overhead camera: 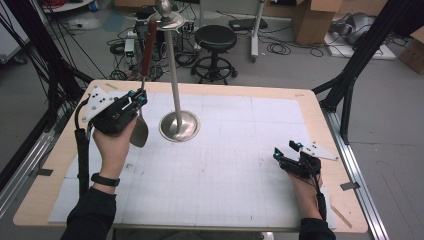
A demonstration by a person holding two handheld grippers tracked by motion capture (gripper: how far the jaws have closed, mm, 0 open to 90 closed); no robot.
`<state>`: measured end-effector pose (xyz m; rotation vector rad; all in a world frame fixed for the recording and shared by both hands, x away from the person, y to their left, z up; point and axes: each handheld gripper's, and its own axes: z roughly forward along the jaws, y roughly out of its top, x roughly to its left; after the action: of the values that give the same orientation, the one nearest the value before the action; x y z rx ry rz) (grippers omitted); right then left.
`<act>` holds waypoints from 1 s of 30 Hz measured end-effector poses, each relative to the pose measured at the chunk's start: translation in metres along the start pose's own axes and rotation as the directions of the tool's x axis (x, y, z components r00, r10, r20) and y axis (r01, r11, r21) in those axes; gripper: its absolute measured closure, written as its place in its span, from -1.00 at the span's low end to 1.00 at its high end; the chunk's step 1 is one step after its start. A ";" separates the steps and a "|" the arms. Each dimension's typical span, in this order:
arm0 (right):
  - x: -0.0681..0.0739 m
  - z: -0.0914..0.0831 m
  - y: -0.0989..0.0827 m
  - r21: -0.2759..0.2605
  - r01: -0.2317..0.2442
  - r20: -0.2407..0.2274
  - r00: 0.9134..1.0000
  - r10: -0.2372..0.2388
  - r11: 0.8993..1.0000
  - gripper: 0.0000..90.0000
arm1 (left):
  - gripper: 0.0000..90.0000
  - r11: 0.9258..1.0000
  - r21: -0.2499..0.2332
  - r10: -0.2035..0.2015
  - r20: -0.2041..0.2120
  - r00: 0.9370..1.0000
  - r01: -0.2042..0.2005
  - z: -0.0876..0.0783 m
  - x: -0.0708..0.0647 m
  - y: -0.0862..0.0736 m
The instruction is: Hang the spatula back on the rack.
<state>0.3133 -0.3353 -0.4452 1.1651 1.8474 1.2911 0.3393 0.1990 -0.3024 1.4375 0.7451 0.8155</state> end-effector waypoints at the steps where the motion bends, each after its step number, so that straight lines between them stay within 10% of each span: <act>1: 0.000 0.000 0.000 0.002 -0.001 0.000 1.000 0.001 1.000 -0.29 | 0.87 1.000 -0.001 0.001 -0.004 1.000 -0.001 0.002 0.000 -0.001; 30: 0.001 0.001 -0.001 0.014 0.009 -0.008 1.000 -0.008 1.000 -0.29 | 0.87 0.999 0.032 0.032 -0.044 0.999 -0.030 0.025 -0.001 -0.004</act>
<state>0.3135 -0.3339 -0.4461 1.1596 1.8677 1.2821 0.3593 0.1847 -0.3061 1.4662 0.7741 0.8655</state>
